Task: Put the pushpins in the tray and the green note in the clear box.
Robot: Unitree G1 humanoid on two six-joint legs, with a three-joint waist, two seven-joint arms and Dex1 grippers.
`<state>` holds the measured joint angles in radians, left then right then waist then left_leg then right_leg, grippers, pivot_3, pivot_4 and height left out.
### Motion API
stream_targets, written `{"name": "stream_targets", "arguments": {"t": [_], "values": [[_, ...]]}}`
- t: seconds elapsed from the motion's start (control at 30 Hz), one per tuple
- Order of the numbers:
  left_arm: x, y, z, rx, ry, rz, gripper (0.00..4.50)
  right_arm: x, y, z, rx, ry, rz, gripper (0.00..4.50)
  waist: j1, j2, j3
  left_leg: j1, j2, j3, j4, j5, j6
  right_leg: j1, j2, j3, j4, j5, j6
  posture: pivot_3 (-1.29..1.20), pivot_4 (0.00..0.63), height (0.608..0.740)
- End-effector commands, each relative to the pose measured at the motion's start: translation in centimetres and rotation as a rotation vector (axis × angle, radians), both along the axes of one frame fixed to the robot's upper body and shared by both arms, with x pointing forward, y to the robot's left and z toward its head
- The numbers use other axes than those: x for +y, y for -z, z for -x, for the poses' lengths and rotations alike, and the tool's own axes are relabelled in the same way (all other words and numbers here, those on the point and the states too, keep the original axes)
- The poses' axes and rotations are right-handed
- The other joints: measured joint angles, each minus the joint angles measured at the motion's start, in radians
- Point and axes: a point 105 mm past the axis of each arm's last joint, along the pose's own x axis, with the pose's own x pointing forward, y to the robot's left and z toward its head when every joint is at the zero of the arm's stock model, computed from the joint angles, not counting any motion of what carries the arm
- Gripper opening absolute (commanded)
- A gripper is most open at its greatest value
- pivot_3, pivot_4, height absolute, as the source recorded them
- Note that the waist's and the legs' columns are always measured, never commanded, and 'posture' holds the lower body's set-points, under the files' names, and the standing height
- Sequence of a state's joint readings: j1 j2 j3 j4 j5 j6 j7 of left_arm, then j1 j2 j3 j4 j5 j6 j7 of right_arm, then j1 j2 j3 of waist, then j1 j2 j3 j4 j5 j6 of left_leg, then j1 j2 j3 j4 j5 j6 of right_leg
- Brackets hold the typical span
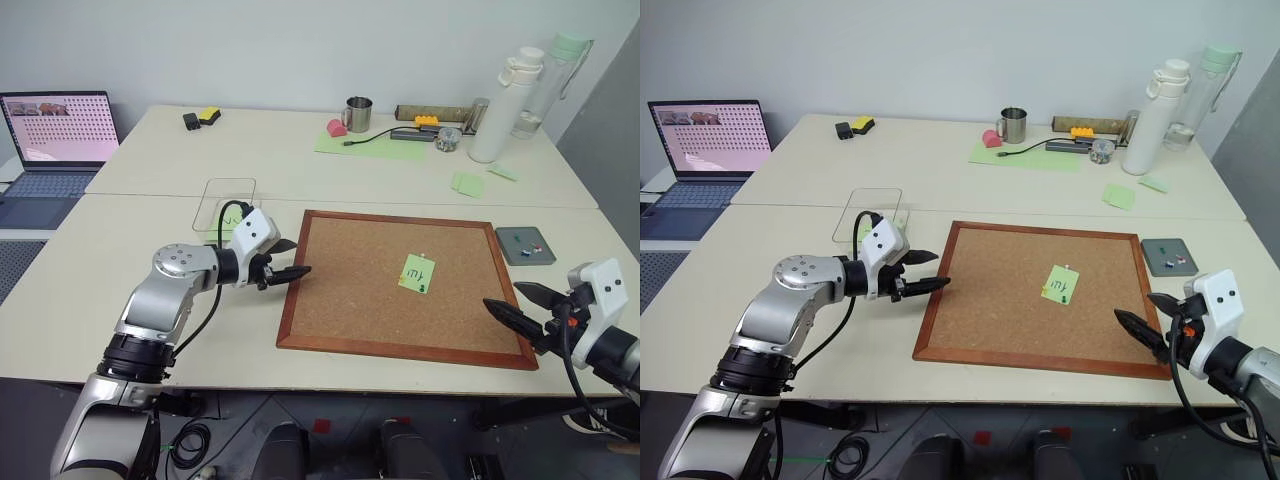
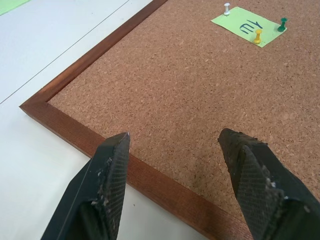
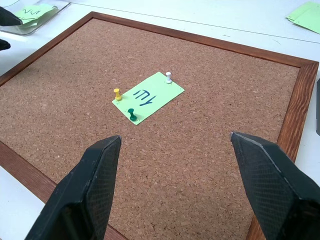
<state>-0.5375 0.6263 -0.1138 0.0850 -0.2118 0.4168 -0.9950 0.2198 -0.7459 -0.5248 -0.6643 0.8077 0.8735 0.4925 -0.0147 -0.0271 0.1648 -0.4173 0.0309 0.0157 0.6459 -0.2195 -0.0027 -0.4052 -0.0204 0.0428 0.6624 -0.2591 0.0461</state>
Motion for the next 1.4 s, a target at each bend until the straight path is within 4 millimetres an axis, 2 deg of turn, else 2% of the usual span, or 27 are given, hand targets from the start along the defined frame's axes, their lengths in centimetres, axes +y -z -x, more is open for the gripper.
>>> {"name": "stream_targets", "arguments": {"t": [0.03, 0.67, 0.8, 0.83, 0.87, 1.1, 1.27, 1.4], "values": [[-0.2, -1.6, -0.2, -0.028, 0.007, 0.021, 3.02, 0.1, -1.1, 0.0, -0.041, -0.008, 0.025, 3.65, 0.000, 0.000, 0.000, 0.000, 0.000, 0.000, 0.000, 0.000, 0.000, 0.000, 0.000, 0.000, 0.000, 0.000, 0.000, 0.00, 0.150, 0.740], [-0.8, -1.7, 0.6, 0.012, 0.032, 0.062, 3.02, 0.4, -0.8, -0.3, -0.039, -0.020, 0.024, 3.65, 0.000, 0.000, 0.000, 0.000, 0.000, 0.000, 0.000, 0.000, 0.000, 0.000, 0.000, 0.000, 0.000, 0.000, 0.000, 0.00, 0.150, 0.740], [-1.7, -2.7, 1.0, 0.041, 0.033, 0.182, 3.02, 1.0, -0.7, -1.4, -0.065, -0.027, 0.020, 3.65, 0.000, 0.000, 0.000, 0.000, 0.000, 0.000, 0.000, 0.000, 0.000, 0.000, 0.000, 0.000, 0.000, 0.000, 0.000, 0.00, 0.150, 0.740], [-1.9, -3.0, 1.1, 0.049, 0.032, 0.209, 2.67, 1.2, -0.6, -1.6, -0.072, -0.027, 0.018, 3.65, -0.001, 0.000, 0.000, 0.000, 0.000, 0.000, 0.000, 0.000, 0.000, 0.000, 0.000, 0.000, 0.000, 0.000, 0.000, 0.00, 0.150, 0.740], [-2.2, -3.1, 1.4, 0.056, 0.044, 0.224, 2.60, 1.6, -0.5, -1.9, -0.079, -0.032, 0.015, 3.65, -0.001, 0.000, 0.000, 0.000, 0.000, 0.000, 0.000, 0.000, 0.000, 0.000, 0.000, 0.000, 0.000, 0.000, 0.000, 0.00, 0.150, 0.740], [-5.5, -2.1, 3.0, 0.073, 0.079, 0.279, 1.14, 3.1, 0.6, -4.6, -0.116, -0.051, 0.007, 3.65, -0.003, 0.000, 0.000, 0.000, 0.000, 0.000, 0.000, 0.000, 0.000, 0.000, 0.000, 0.000, 0.000, 0.001, -0.002, 0.00, 0.150, 0.740], [-7.7, 0.0, 3.3, 0.060, 0.089, 0.227, 0.15, 3.6, 1.5, -6.9, -0.134, -0.050, 0.004, 3.65, -0.003, 0.000, 0.000, 0.000, -0.001, 0.000, 0.001, 0.000, 0.000, 0.000, 0.000, 0.001, 0.000, 0.001, -0.002, 0.00, 0.150, 0.740], [-9.1, 0.7, 3.2, 0.054, 0.098, 0.226, 0.06, 3.7, 2.5, -8.7, -0.137, -0.033, 0.010, 3.65, -0.002, 0.000, 0.000, 0.000, -0.001, 0.000, 0.001, 0.000, 0.000, 0.000, 0.000, 0.000, 0.000, 0.002, -0.002, 0.00, 0.150, 0.740]]}}
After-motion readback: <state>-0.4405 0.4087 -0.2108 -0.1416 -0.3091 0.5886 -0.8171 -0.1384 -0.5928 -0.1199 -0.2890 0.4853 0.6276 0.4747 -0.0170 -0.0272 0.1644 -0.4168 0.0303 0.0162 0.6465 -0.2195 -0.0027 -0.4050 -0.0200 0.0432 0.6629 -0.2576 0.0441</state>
